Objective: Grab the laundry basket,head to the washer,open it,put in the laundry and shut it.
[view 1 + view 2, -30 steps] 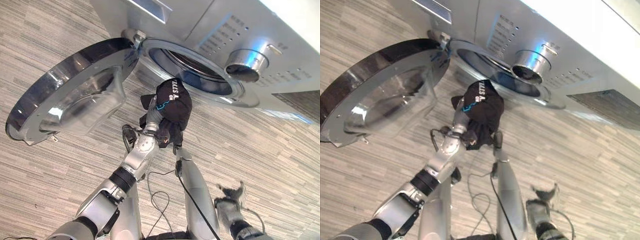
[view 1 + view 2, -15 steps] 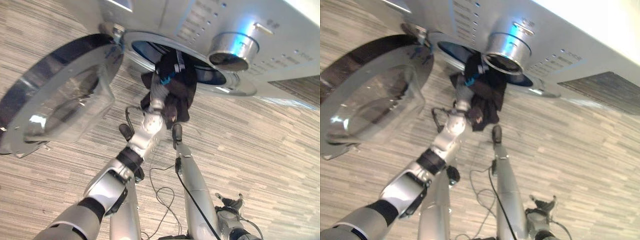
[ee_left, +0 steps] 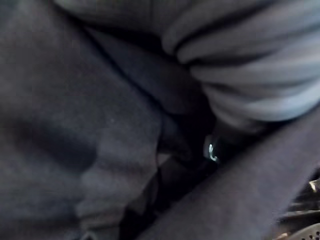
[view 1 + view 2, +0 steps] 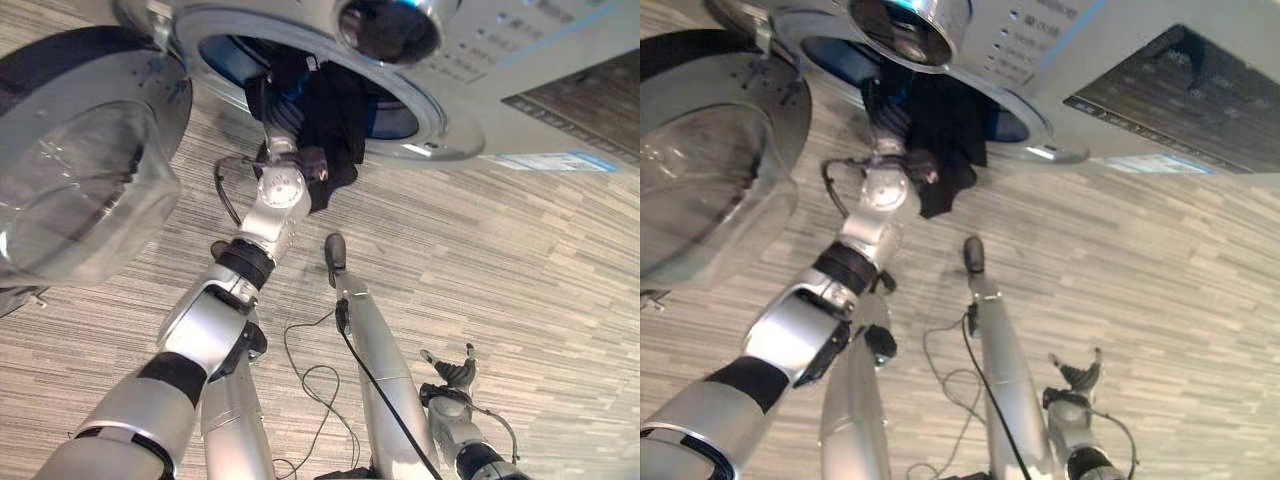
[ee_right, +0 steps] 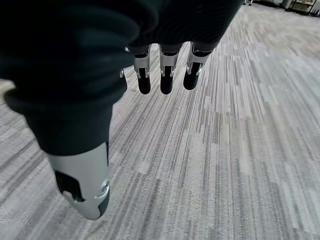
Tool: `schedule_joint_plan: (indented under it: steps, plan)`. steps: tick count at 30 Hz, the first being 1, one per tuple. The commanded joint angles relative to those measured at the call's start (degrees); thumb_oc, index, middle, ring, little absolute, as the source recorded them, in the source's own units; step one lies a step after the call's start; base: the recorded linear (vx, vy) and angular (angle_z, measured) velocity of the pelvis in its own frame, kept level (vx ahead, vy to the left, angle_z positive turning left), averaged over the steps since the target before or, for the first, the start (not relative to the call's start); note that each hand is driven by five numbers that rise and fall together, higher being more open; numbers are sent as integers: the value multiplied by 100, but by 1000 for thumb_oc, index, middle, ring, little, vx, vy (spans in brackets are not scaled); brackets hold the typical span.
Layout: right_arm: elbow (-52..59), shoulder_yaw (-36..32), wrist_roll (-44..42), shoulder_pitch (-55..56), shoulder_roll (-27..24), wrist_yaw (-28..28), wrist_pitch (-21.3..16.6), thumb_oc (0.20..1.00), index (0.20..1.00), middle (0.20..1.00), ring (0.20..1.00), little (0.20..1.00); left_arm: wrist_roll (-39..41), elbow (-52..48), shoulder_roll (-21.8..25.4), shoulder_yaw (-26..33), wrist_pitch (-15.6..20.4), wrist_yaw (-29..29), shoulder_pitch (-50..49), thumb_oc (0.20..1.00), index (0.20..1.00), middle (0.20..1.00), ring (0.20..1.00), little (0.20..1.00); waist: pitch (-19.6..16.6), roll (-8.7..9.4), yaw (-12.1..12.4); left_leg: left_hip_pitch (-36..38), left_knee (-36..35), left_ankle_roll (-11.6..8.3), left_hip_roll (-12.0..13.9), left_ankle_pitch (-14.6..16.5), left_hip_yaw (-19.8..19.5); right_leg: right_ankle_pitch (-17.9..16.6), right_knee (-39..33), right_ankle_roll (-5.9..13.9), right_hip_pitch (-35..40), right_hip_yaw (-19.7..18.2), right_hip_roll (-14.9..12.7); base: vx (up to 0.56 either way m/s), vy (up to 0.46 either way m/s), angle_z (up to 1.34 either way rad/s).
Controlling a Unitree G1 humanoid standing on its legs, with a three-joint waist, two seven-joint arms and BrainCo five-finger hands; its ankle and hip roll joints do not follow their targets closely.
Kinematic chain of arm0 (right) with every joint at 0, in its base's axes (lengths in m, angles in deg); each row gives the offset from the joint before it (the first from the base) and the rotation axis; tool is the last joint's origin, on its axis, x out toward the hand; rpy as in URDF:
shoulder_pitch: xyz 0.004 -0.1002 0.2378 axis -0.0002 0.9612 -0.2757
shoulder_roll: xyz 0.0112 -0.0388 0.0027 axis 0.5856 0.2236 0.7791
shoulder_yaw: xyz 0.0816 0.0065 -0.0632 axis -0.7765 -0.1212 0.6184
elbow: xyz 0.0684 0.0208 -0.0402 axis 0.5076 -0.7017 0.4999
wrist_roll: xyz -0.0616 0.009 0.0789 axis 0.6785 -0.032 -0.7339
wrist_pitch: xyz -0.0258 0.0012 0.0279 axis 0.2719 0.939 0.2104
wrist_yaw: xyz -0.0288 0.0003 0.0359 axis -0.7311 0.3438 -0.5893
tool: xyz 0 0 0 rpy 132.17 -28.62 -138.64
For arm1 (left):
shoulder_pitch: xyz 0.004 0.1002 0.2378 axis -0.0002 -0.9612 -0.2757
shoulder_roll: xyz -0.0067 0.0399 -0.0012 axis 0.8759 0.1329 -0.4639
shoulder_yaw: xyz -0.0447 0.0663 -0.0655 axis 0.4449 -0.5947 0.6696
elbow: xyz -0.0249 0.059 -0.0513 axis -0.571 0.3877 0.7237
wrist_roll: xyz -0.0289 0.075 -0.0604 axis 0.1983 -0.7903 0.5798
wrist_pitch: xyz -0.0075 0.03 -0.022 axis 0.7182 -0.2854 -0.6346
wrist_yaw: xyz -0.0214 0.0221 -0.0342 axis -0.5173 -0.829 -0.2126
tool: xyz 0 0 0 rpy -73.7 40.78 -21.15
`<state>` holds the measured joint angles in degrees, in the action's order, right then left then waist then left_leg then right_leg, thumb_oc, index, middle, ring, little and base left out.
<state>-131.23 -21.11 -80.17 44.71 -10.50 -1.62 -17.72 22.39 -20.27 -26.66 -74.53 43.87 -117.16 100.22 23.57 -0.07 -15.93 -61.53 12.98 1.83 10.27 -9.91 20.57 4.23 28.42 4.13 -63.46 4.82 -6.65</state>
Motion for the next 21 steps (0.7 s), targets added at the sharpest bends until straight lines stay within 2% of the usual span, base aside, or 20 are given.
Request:
schedule_joint_plan:
  steps: [1, 5, 7, 8, 11, 12, 14, 15, 16, 19, 20, 21]
  plan:
    - [494, 23, 22, 645, -426, 29, -153, 1000, 1000, 1000, 1000, 1000, 77, 328, 223, 110, 163, -75, 934, 200, 200, 200, 200, 200, 87, -85, -133, -331, 424, -533, 222, 857, -258, 828, 524, -188, -86, 345, -29, 16, -27, -3]
    - [675, -61, -14, 737, -583, 178, -272, 1000, 1000, 1000, 1000, 1000, 202, 695, 792, 11, 73, -10, 1610, 200, 200, 200, 200, 200, 50, -44, -267, -403, 429, -542, 248, 883, -233, 732, 427, -129, -151, 297, 47, 18, -13, -7]
    - [753, -216, -64, 843, -789, 337, -292, 1000, 1000, 1000, 1000, 1000, 238, 910, 1288, -275, -36, 61, 2171, 200, 200, 200, 200, 200, 14, -35, -363, -435, 472, -520, 284, 912, -201, 648, 336, -85, -154, 249, 102, 26, 10, -8]
    - [757, -218, -68, 830, -788, 344, -289, 1000, 1000, 1000, 1000, 1000, 250, 935, 1296, -284, -36, 75, 2204, 200, 200, 200, 200, 200, 26, -29, -361, -439, 477, -520, 287, 915, -199, 645, 333, -84, -156, 246, 105, 26, 9, -8]
    - [796, -527, -169, 959, -1042, 453, -264, 1000, 1000, 1000, 1000, 1000, 147, 1046, 1704, -654, -195, 150, 2736, 200, 200, 200, 200, 200, 16, -75, -407, -457, 592, -478, 333, 969, -177, 653, 340, -91, -142, 232, 123, 18, -1, -7]
    - [798, -531, -169, 954, -1041, 454, -262, 1000, 1000, 1000, 1000, 1000, 151, 1054, 1703, -657, -194, 154, 2748, 200, 200, 200, 200, 200, 23, -74, -404, -458, 596, -478, 334, 971, -177, 653, 341, -91, -141, 232, 124, 22, -6, -8]
    - [804, -831, -412, 984, -1396, 558, -218, 1000, 1000, 1000, 1000, 1000, 243, 1275, 1884, -1109, -465, 301, 3428, 200, 200, 200, 200, 200, -7, -162, -428, -440, 658, -448, 322, 1016, -166, 705, 347, -126, -105, 223, 124, 28, -8, -9]
    - [809, -854, -433, 959, -1401, 579, -209, 1000, 1000, 1000, 1000, 1000, 282, 1335, 1877, -1136, -471, 334, 3514, 200, 200, 200, 200, 200, 26, -165, -419, -446, 660, -446, 319, 1018, -171, 709, 352, -126, -108, 227, 122, 54, 8, -4]
    - [677, -1182, -710, 937, -1698, 562, -72, 1000, 1000, 1000, 1000, 1000, 1024, 1401, 1810, -1248, -487, 450, 4189, 200, 200, 200, 200, 200, -23, -287, -389, -409, 666, -440, 268, 1038, -154, 738, 373, -139, -102, 220, 97, 53, 12, -1]
    - [697, -1324, -810, 912, -1847, 609, 16, 1000, 1000, 1000, 1000, 1000, 1160, 1213, 1795, -1494, -452, 617, 4570, 200, 200, 200, 200, 200, 0, -383, -320, -405, 645, -444, 225, 1024, -133, 739, 375, -143, -107, 221, 95, 29, 2, 3]
    - [314, -1145, -813, 493, -2212, 507, 95, 1000, 1000, 1000, 1000, 1000, 876, 1287, 1432, -1586, -635, 703, 4574, 752, 752, 752, 752, 752, -44, -423, -198, -389, 651, -458, 192, 1030, -160, 771, 381, -153, -82, 235, 75, 20, -40, 5]
    - [182, -1055, -761, 404, -2227, 581, 8, 1000, 1000, 1000, 1000, 1000, 818, 1316, 1422, -1792, -812, 1127, 4451, 1000, 1000, 1000, 1000, 1000, 3, -488, -155, -380, 653, -462, 179, 1013, -166, 801, 356, -160, -50, 263, 84, 20, -44, 3]
